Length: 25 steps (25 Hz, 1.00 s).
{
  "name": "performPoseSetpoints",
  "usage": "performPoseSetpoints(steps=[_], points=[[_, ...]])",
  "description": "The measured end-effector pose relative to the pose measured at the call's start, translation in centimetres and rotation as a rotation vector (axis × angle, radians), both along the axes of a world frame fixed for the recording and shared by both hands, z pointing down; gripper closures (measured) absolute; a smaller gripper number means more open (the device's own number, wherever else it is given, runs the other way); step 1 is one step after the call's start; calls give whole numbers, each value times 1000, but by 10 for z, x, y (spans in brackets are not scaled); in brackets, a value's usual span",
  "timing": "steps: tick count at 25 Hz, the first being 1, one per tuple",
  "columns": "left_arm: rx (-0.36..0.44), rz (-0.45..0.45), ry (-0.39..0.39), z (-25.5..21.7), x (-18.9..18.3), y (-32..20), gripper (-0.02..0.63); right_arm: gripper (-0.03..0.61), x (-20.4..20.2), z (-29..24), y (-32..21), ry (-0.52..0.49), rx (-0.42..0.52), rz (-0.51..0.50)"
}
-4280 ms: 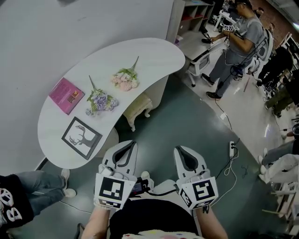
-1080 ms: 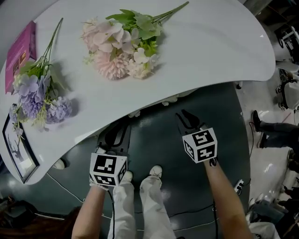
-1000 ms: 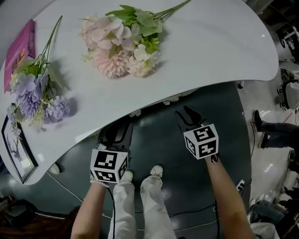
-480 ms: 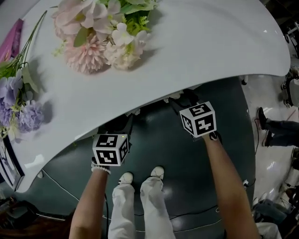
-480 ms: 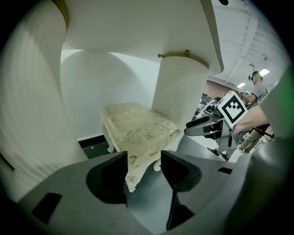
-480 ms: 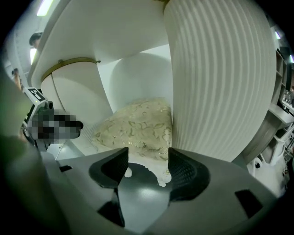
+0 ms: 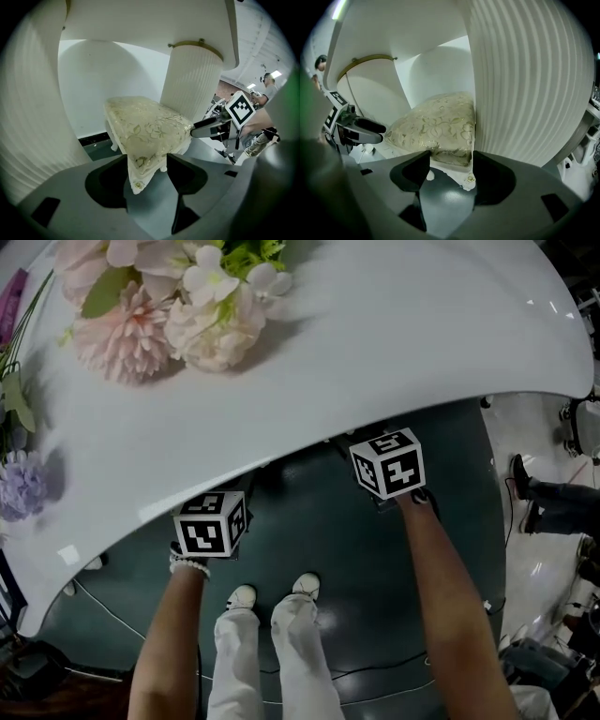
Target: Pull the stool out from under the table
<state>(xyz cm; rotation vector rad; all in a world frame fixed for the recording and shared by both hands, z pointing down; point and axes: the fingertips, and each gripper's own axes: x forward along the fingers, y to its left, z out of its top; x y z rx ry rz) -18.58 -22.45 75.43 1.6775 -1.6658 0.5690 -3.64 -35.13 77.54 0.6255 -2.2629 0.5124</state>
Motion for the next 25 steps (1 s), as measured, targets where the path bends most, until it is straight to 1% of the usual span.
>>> performPoseSetpoints(steps=[3, 6, 7, 9, 12, 14, 18, 25], points=[[-27, -12, 1, 8, -2, 1, 351, 299, -3, 3, -1, -3, -17, -1], [-61, 5, -9, 17, 0, 1, 351, 300, -3, 3, 0, -4, -33, 4], [-69, 15, -20, 19, 1, -1, 358, 299, -3, 3, 0, 0, -33, 3], [-81, 20, -45, 21, 2, -2, 399, 299, -2, 3, -1, 9, -29, 3], [-91, 10, -78, 21, 0, -2, 413, 301, -3, 3, -1, 15, -19, 10], [-99, 17, -80, 21, 1, 0, 419, 302, -2, 2, 0, 13, -17, 16], [-104, 60, -92, 21, 4, 3, 428, 304, 2, 2, 6, 7, -17, 25], [-111, 79, -95, 21, 12, 14, 431, 305, 13, 1, 21, 8, -20, 42]])
